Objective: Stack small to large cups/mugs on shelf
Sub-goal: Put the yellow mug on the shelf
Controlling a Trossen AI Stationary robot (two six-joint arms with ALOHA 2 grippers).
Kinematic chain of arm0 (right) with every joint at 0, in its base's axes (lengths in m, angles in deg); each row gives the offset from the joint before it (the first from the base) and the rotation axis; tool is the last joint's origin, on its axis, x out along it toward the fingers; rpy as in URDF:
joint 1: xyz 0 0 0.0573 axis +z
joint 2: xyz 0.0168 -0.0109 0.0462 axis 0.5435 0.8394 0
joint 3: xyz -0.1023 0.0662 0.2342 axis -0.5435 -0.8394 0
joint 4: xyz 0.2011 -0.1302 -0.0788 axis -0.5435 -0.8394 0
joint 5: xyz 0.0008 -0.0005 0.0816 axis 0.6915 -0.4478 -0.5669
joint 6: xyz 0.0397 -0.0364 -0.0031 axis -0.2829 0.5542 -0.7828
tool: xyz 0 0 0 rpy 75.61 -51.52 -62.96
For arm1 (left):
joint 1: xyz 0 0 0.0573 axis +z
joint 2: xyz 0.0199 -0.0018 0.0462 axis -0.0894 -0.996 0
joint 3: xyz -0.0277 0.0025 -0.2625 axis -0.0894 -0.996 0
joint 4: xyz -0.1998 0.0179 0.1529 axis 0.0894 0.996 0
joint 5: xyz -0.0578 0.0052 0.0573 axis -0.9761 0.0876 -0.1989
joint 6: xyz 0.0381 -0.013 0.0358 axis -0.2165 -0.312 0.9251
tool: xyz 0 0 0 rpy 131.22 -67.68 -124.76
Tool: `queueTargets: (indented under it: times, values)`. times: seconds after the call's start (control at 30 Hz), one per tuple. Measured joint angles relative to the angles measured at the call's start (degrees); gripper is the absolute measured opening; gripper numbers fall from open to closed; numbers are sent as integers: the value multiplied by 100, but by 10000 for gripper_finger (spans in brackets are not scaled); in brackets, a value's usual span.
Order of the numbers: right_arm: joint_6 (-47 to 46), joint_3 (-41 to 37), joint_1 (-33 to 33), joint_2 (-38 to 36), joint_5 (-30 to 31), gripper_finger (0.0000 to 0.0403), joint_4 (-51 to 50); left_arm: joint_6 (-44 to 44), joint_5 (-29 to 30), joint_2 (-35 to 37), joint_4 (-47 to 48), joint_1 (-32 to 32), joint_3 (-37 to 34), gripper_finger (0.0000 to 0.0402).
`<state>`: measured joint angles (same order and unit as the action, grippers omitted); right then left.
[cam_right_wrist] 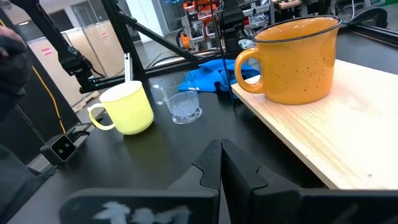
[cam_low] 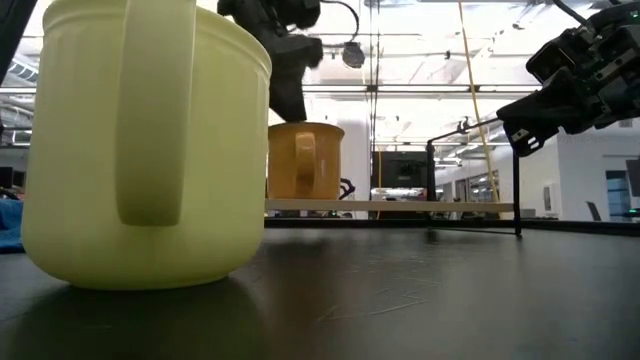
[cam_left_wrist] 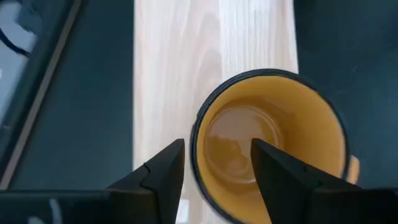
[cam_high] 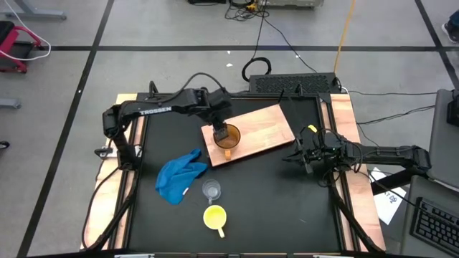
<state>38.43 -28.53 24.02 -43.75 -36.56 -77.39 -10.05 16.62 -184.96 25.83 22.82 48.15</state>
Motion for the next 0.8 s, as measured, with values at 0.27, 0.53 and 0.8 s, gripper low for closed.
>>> queueTargets:
  times: [0.27, 0.53, 0.8]
  values:
    - [-1, 0, 0, 0, 2, 0, 1, 232, 275, 1011, -150, 4, 9, 186]
    - [-2, 0, 2, 0, 4, 0, 0, 267, 278, 1628, -65, -106, 9, 159]
    - [-22, 0, 1, 0, 4, 0, 0, 483, 491, 2053, -408, -443, -81, 11]
